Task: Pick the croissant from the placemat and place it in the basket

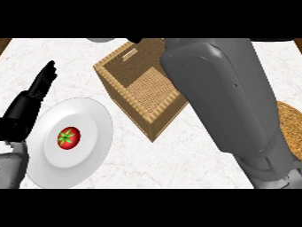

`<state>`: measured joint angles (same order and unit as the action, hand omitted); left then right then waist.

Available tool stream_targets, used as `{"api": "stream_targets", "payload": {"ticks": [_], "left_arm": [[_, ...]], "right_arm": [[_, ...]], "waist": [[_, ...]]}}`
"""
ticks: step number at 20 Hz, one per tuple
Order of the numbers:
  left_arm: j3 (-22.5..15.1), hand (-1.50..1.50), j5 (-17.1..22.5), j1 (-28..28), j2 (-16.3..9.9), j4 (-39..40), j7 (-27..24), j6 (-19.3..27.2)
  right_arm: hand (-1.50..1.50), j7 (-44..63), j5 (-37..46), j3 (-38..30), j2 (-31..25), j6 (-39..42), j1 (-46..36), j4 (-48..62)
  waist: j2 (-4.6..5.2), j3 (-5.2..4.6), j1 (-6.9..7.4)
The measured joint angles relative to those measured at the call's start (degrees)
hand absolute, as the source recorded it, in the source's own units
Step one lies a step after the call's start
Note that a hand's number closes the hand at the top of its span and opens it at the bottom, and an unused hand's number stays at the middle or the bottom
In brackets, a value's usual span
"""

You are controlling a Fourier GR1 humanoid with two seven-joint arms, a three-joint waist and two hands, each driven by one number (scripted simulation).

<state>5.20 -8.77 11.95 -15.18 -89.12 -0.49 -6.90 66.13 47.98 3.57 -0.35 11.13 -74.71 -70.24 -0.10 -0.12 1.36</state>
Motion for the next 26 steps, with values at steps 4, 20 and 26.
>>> {"api": "stream_targets", "payload": {"ticks": [4, 20, 26], "left_arm": [[0.21, 0.00, -0.57, 0.38, 0.16, 0.48, 0.29, 0.72], [0.62, 0.00, -0.28, 0.11, 0.44, -1.13, 1.14, 0.34], [1.22, 0.00, -0.24, -0.15, 0.11, -0.64, 0.71, 0.31]], "right_arm": [[1.50, 0.49, 0.62, 1.70, -0.05, 1.86, -2.06, 4.56], [-1.50, -1.33, -6.66, 0.26, -0.36, 0.09, -3.14, 6.73], [-1.50, -1.88, -0.16, -4.94, -1.24, -10.38, -1.79, 1.71]], "waist": [[-0.14, 0.00, -0.55], [-0.12, 0.09, -0.87], [-0.20, 0.11, -1.50]]}}
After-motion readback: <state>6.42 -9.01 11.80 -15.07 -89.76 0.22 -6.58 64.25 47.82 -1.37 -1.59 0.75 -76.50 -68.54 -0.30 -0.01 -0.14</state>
